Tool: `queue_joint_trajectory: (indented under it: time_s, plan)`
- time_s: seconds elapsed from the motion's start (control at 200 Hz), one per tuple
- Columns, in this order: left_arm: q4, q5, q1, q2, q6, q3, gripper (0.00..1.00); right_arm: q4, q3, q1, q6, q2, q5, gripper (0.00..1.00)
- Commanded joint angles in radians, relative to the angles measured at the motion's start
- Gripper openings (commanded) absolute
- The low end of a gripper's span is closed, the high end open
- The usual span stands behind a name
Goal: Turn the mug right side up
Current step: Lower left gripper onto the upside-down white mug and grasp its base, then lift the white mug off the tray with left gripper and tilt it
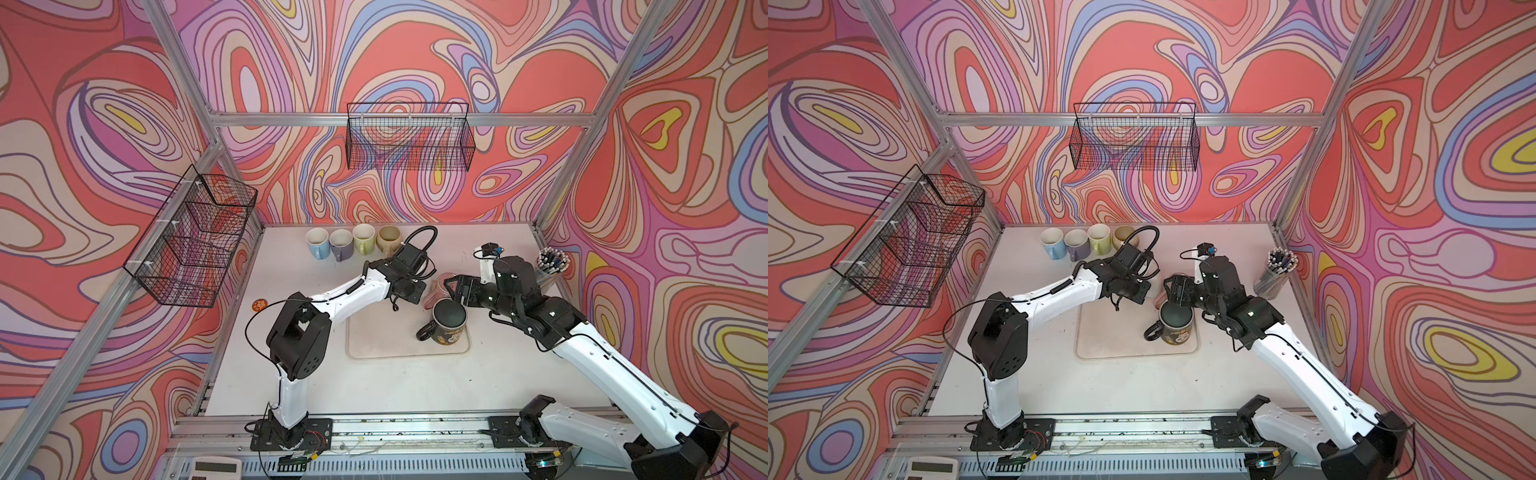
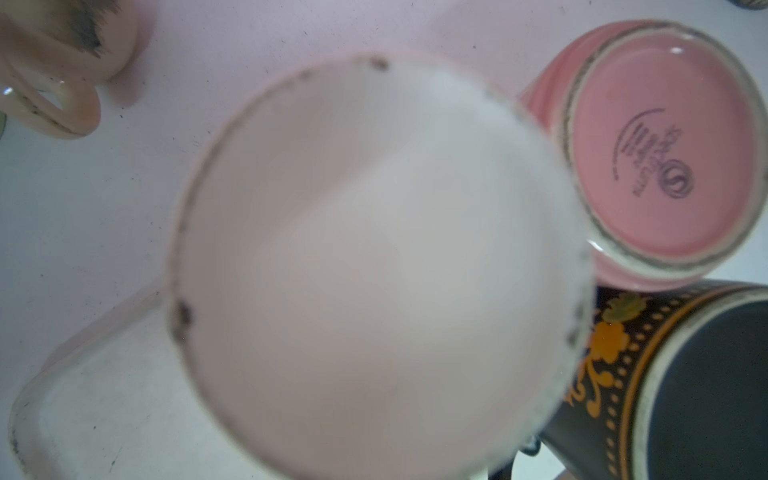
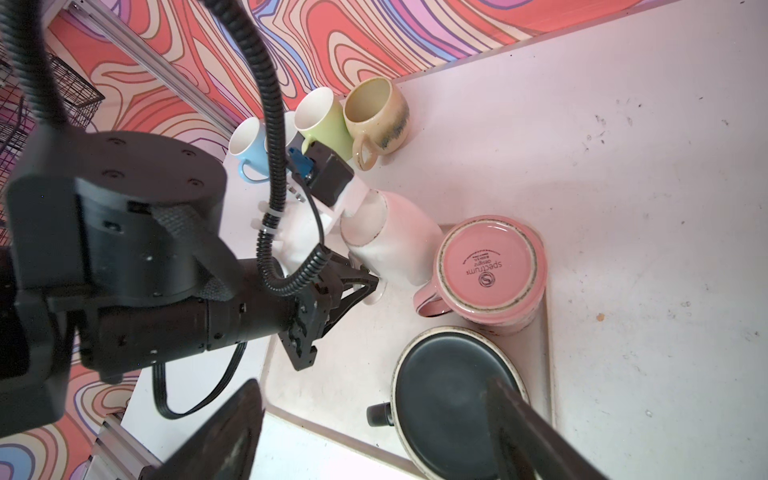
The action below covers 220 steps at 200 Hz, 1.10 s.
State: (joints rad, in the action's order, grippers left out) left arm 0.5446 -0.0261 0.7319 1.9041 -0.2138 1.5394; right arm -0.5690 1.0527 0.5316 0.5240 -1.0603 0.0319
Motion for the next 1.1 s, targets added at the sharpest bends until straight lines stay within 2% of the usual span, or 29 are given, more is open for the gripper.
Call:
queue_joint_trajectory:
  time_s: [0.0,0.351,0.491,0.761,0.911,1.097]
  plan:
    - [-0.017,-0.008,-0.005,-0.081,-0.005,-0.008,0.00,-0.025,0.035,-0.004,-0.006,0.011,0.012,0.86]
    - [-0.040,-0.032,-0.021,-0.251,-0.058,-0.074,0.00,0.033,-0.007,-0.005,-0.034,0.014,0.022,0.86]
    - [-0.068,-0.068,-0.043,-0.346,-0.104,-0.129,0.00,0.141,-0.050,-0.004,-0.052,0.013,0.111,0.86]
    - [-0.217,-0.266,-0.168,-0.585,-0.229,-0.292,0.00,0.394,-0.099,-0.004,-0.049,-0.006,0.328,0.83]
    - [-0.274,-0.374,-0.216,-0.635,-0.281,-0.317,0.00,0.474,-0.112,-0.004,-0.015,-0.026,0.438,0.80]
    - [-0.460,-0.500,-0.262,-0.665,-0.369,-0.356,0.00,0.544,-0.128,-0.004,0.017,-0.045,0.544,0.79]
